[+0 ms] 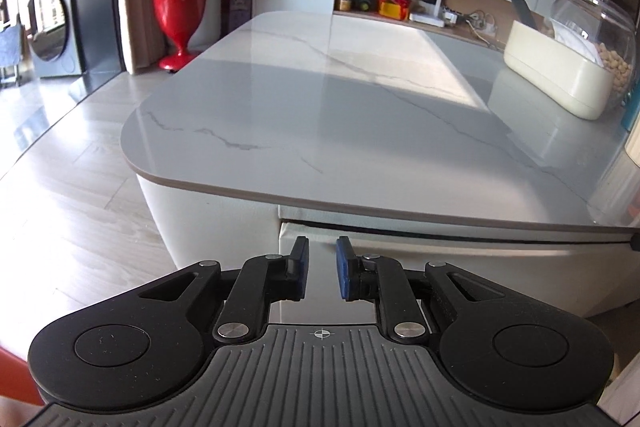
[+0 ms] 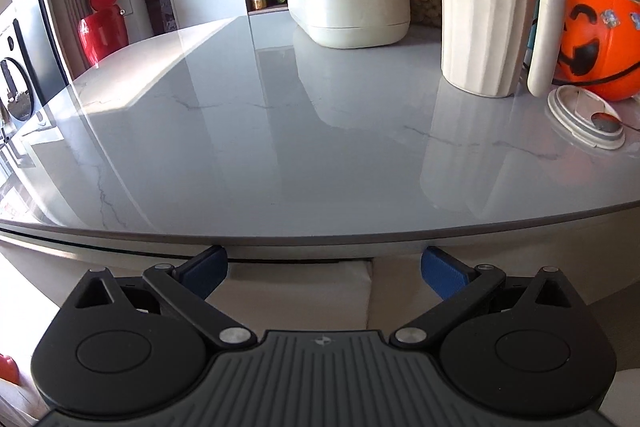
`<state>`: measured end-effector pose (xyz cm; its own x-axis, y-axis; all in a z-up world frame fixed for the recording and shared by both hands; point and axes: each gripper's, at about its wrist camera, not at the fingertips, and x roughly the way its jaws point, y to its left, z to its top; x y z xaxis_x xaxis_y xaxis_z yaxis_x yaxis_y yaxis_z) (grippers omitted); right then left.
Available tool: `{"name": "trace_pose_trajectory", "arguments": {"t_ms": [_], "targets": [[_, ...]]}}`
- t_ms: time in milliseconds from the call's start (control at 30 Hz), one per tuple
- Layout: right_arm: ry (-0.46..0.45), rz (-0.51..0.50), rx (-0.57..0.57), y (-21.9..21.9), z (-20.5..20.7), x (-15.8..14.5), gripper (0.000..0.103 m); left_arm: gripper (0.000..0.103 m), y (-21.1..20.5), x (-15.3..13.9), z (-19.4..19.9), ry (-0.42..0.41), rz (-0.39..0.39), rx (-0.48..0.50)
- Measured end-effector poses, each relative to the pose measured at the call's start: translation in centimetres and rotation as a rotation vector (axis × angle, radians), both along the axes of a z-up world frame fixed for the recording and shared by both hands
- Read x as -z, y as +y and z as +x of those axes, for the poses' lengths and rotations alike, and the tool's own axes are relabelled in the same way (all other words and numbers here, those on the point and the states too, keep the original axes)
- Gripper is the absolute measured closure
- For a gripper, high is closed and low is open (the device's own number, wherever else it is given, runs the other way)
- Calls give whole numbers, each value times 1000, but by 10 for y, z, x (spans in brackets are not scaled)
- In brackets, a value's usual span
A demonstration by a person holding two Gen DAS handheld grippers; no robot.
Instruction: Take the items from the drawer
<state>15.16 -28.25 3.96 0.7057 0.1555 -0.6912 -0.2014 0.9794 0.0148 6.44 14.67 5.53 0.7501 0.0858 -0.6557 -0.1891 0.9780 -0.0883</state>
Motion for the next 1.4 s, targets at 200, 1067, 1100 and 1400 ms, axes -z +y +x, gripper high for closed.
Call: {"name": "trace_pose_trajectory", "arguments": {"t_ms": [200,1067,1100,1400], "targets": [[28,24,-21,1,-4,3,0,86,5,2,9,13,7,-41],[23,75,-17,0,8,5,0,86,29,4,16,19,-111,-68],[30,82,-21,1,9,5,0,86,27,4,16,19,-109,-62],[38,85,-27,3,10,8,0,85,26,3,18,25,-127,-59]]}}
